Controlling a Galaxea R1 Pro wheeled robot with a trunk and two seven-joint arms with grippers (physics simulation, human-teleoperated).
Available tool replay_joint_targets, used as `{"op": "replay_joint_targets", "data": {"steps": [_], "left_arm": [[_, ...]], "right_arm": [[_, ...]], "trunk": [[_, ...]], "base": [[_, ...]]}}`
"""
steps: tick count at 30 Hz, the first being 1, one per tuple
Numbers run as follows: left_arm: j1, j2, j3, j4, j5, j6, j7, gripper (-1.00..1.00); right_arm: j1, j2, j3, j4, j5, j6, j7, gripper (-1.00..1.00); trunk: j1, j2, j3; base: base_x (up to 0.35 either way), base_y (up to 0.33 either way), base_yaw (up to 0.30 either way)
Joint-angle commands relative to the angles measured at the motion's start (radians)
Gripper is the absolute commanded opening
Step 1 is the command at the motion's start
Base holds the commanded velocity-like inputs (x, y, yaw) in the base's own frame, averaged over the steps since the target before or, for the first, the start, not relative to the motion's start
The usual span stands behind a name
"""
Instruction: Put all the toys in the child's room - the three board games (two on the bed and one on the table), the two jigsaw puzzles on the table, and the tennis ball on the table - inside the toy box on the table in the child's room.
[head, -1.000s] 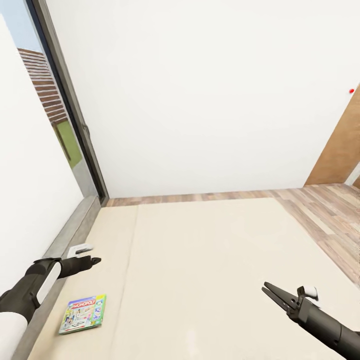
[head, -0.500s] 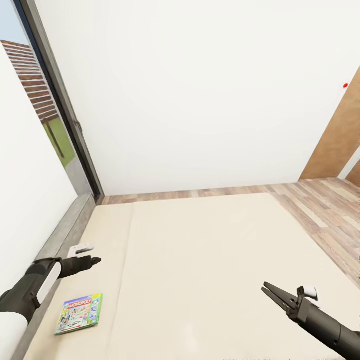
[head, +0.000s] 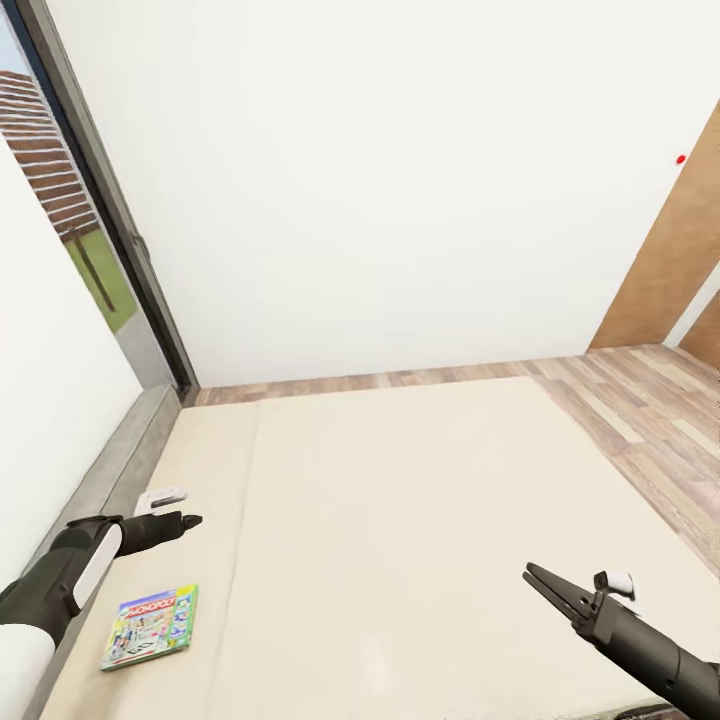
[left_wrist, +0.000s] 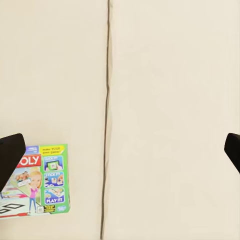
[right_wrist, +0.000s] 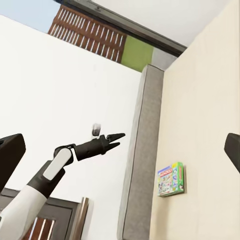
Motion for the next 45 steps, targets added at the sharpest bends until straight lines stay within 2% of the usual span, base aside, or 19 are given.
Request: {"op": "replay_joint_targets", "data": {"steps": [1,24,45], "left_arm": [[0.0,0.0,0.003,-0.001,0.001,0.006,-0.004,1.0],[-0.001,0.0,0.004,0.0,0.002,-0.005,-0.003,1.0],[0.0,0.002,0.007,0.0,0.004,-0.011,-0.001,1.0]], "right_arm": [[0.0,0.0,0.0,-0.001,-0.001,0.004,0.001,1.0],[-0.001,-0.007,-0.003,0.001,-0.001,0.003,0.002,1.0],[0.0,0.001,-0.002,-0.001,-0.001,0.002,0.001,1.0]], "trunk": [[0.001,-0.002,-0.003],[0.001,-0.002,-0.04],[0.001,-0.002,-0.073]], "base": [[0.0,0.0,-0.08],[0.0,0.0,-0.077],[0.0,0.0,-0.023]]}}
